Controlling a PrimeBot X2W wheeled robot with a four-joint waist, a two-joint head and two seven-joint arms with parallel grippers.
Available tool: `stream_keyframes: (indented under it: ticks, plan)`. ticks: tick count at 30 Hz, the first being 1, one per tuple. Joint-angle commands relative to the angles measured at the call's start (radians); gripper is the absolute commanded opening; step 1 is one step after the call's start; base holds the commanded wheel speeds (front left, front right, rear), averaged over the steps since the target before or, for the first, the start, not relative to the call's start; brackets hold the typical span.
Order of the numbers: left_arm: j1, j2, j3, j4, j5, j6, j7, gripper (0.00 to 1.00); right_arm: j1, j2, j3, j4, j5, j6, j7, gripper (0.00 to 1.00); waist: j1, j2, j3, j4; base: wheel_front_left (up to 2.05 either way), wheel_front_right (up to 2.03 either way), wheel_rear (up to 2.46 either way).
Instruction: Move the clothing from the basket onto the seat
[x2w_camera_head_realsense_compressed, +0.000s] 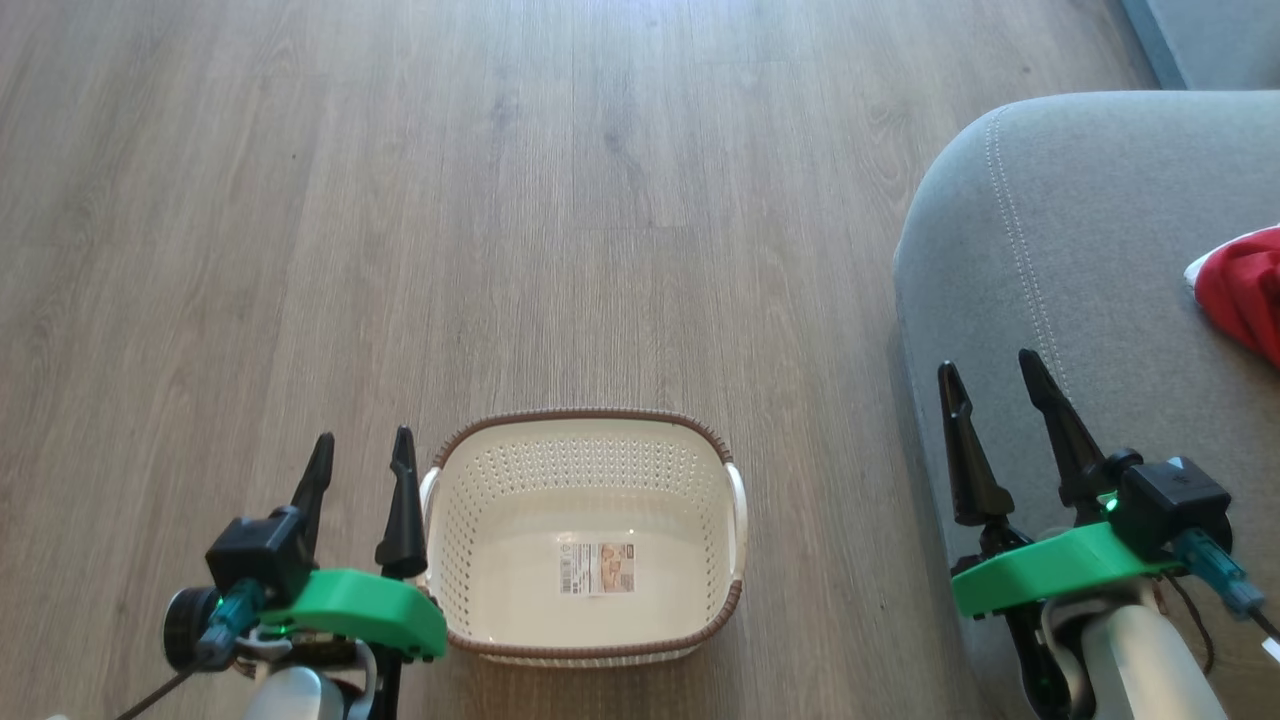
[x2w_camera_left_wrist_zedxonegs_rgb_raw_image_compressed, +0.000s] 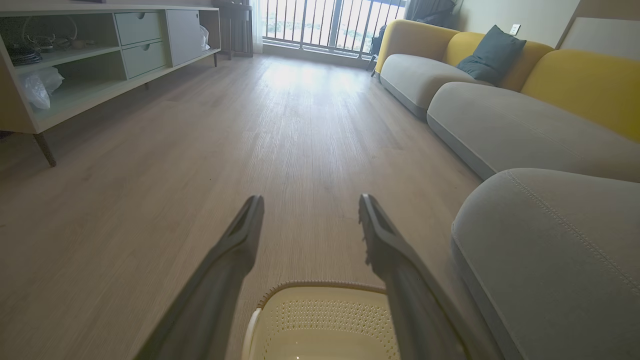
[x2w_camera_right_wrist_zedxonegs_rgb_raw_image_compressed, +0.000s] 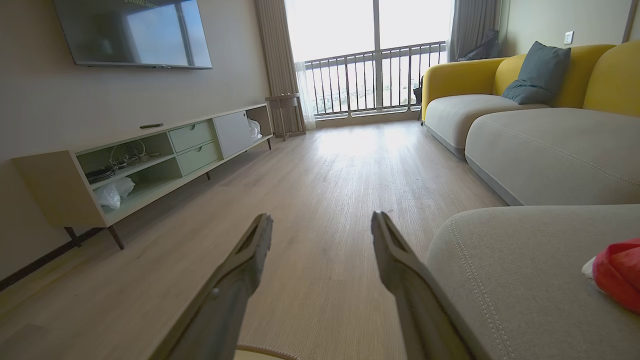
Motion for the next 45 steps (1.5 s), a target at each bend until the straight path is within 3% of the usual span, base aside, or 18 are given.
stream_keyframes:
  ticks: [1, 17, 18, 22, 45]
  plan:
    - [-0.023, 0.004, 0.041, -0.039, -0.005, -0.004, -0.005, 1.0, -0.022, 0.003, 0.026, -0.037, -0.003, 0.0, -0.002, 1.0, 0.0, 0.0, -0.001, 0.0, 0.0, 0.0, 0.0]
    - [-0.025, 0.004, 0.047, -0.036, -0.04, -0.028, -0.005, 1.0, -0.034, -0.002, 0.038, -0.028, -0.013, 0.0, -0.002, 1.0, 0.0, 0.0, 0.006, -0.006, 0.0, 0.0, 0.0]
    - [0.0, 0.0, 0.018, -0.002, -0.037, -0.026, 0.0, 0.0, 0.0, 0.0, 0.015, 0.002, -0.008, 0.0, 0.0, 0.0, 0.0, 0.0, 0.007, -0.006, 0.0, 0.0, 0.0]
    - [0.018, -0.002, 0.017, 0.057, -0.042, -0.026, 0.002, 0.0, 0.02, 0.001, 0.018, 0.061, -0.005, 0.0, 0.001, 0.0, 0.0, 0.0, 0.007, -0.007, 0.0, 0.0, 0.0]
    - [0.001, -0.001, 0.058, 0.06, -0.282, -0.063, 0.07, 0.0, 0.007, -0.008, 0.0, 0.076, 0.266, 0.0, 0.056, 0.0, 0.0, 0.0, -0.002, -0.008, 0.0, 0.0, 0.0]
